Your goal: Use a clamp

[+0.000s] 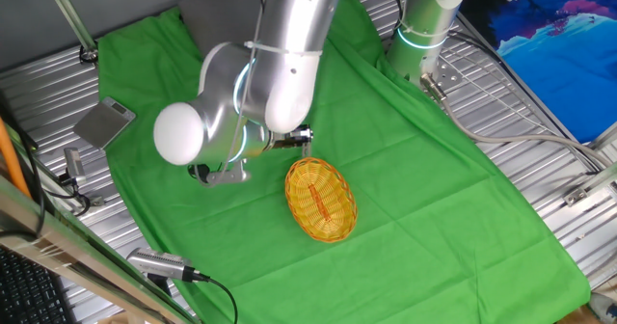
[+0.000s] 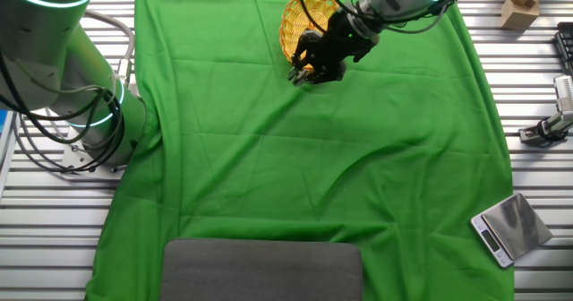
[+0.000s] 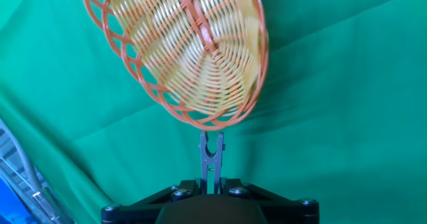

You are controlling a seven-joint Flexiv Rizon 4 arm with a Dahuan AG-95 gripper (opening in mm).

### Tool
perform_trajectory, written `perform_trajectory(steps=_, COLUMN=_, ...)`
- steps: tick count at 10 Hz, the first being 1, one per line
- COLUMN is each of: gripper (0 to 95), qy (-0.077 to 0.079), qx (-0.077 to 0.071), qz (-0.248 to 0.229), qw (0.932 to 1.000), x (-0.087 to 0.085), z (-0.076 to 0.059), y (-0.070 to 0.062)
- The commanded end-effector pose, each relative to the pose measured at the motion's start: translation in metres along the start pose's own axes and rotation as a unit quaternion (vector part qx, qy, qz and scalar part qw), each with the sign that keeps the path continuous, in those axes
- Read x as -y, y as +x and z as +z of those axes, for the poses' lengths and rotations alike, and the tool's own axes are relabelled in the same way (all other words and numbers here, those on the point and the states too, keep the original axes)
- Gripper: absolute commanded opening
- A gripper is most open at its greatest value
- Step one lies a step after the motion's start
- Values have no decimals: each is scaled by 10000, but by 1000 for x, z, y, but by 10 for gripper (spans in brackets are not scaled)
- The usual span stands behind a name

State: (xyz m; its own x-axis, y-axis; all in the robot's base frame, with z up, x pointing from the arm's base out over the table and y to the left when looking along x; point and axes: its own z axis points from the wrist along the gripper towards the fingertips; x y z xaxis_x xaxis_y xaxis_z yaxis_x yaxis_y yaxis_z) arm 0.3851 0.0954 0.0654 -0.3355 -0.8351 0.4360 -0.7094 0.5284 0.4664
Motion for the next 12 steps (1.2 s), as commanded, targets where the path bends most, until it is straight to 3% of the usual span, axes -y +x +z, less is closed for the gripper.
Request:
perform_trajectory(steps=1, gripper=0, qy=16, qx=60, qz=11, qw=10000, x=0, z=1, y=2)
perform_trajectory(steps=2, gripper=0, qy=50, qx=100, qz=37, qw=9999, x=0, z=1, y=2)
perform_trajectory(steps=5, gripper=0, qy=497, qx=415, qz=66, qw=9979, x=4, z=-4, y=3)
perform_trajectory(steps=8, gripper=0, qy=520, qx=704, qz=70, qw=9961, x=10, z=-12, y=6)
perform_trajectory(steps=12, gripper=0, qy=777, qx=1303, qz=148, qw=9883, x=12, z=-14, y=6)
